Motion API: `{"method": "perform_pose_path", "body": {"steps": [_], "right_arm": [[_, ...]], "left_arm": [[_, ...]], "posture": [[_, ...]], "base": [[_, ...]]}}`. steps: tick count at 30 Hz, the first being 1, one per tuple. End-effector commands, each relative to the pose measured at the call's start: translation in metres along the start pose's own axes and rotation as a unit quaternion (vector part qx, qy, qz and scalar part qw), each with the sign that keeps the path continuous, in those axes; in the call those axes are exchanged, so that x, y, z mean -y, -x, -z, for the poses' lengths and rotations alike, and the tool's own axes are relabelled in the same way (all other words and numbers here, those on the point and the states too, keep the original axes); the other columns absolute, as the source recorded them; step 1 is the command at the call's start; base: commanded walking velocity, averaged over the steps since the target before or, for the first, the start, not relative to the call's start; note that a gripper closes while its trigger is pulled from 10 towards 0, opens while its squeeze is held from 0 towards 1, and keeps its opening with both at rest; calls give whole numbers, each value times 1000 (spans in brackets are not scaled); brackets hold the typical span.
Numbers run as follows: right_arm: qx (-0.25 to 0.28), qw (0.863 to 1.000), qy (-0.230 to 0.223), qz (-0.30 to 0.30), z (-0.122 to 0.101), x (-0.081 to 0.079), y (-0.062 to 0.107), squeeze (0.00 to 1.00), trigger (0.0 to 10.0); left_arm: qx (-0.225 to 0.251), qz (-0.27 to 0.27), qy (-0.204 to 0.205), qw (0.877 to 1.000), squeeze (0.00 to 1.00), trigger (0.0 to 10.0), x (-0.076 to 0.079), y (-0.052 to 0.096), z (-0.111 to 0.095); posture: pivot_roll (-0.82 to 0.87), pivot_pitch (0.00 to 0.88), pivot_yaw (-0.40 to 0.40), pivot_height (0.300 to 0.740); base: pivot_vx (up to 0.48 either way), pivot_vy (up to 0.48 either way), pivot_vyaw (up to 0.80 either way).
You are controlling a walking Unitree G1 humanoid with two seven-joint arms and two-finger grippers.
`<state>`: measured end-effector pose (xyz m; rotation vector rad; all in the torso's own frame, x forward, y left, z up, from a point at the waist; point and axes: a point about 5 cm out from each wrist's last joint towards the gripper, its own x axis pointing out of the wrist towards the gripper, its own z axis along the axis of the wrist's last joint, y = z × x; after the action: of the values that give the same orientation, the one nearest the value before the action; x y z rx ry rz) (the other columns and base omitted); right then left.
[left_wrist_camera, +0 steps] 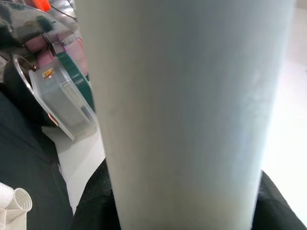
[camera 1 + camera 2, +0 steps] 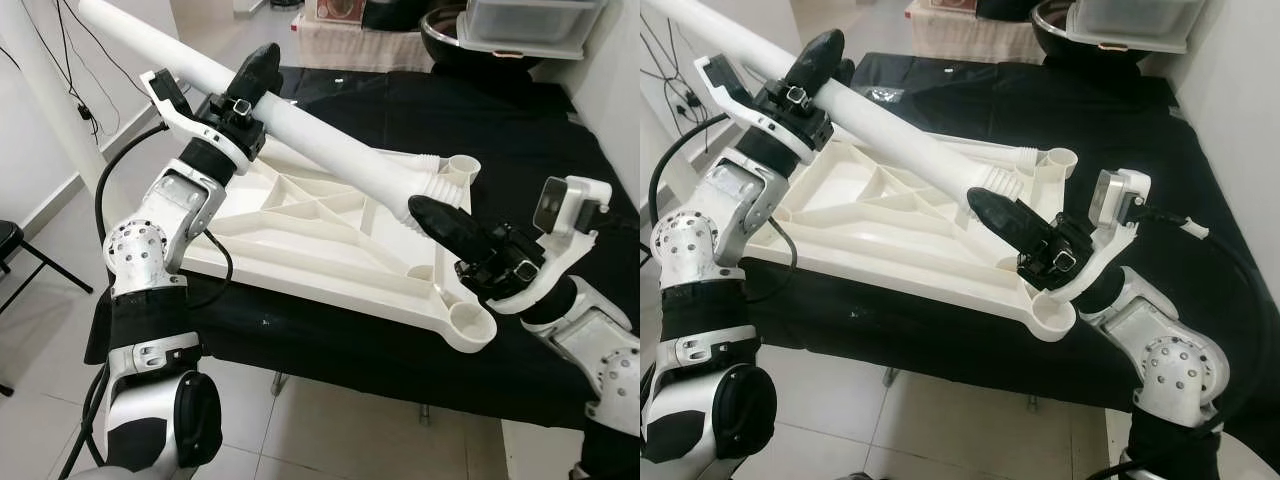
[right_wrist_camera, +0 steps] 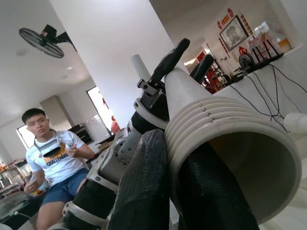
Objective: Building children table
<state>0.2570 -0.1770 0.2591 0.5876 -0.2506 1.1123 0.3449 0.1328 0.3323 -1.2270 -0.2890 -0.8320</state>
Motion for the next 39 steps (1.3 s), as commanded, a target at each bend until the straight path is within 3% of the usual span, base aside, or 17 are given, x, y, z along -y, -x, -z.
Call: {"method": "perform_pose_path", "body": {"steps": [1,2,3,4,5,6,15,19,23,25,28,29,30,32,33,35,39], "right_arm": [[3,1000,10,14,1,1,-1,0,0],[2,1000,15,21,2,2,-2,0,0],[5,999,24,36,3,4,-2,0,5765],[5,999,24,36,3,4,-2,0,5765],[13,999,16,47,4,6,-1,0,10000],[20,999,7,50,4,7,1,1000,10000],[-102,985,54,130,16,17,52,1000,10000],[-136,978,72,140,18,15,60,1000,10000],[-186,944,153,226,11,33,71,1000,10000],[-144,905,245,316,-24,52,67,1000,10000],[-120,899,265,327,-36,53,62,1000,10000],[-106,910,273,294,-45,46,52,1000,10000],[-106,910,273,294,-45,46,52,1000,10000],[-110,943,260,179,-49,23,31,1000,10000],[-110,943,260,179,-49,23,31,1000,10000],[-171,959,218,58,-34,-1,17,1000,10000],[-217,957,195,8,-16,-9,12,1000,10000]], "left_arm": [[4,8,-14,1000,0,0,5,-1,-4],[7,9,-17,1000,0,0,6,-2,-6],[13,10,-20,1000,0,0,7,-2,-9],[13,10,-20,1000,0,0,7,-2,-9],[18,11,-25,999,0,0,8,-3,-13],[26,13,-30,999,0,0,11,-3,-20],[47,36,-110,992,0,0,34,-10,-76],[31,46,-127,990,0,0,39,-12,-80],[-41,57,-177,982,0,0,42,-16,-68],[-164,76,-267,947,0,0,34,-16,-31],[-206,87,-295,929,0,0,29,-15,-17],[-246,104,-330,905,0,0,23,-13,0],[-246,104,-330,905,0,0,23,-13,0],[-303,141,-367,868,0,0,14,-9,29],[-303,141,-367,868,0,0,14,-9,29],[-337,188,-370,845,0,0,13,-3,52],[-347,216,-374,833,0,0,13,1,60]], "posture": [[22,110,2,740],[22,110,2,740],[21,111,3,740],[21,111,3,740],[21,111,3,740],[17,113,2,740],[14,116,0,740],[15,115,1,740],[7,112,10,740],[1,112,15,740],[1,112,15,740],[1,112,15,740],[1,112,15,740],[-5,115,15,740],[-5,115,15,740],[-6,119,11,740],[-6,119,11,740]], "base": [[0,0,0],[0,0,0],[0,0,0],[0,0,0],[0,0,0],[0,0,0],[0,0,0],[0,0,0],[0,0,0],[0,0,0],[0,0,0],[0,0,0],[0,0,0],[0,0,0],[0,0,0],[0,0,0],[0,0,0]]}}
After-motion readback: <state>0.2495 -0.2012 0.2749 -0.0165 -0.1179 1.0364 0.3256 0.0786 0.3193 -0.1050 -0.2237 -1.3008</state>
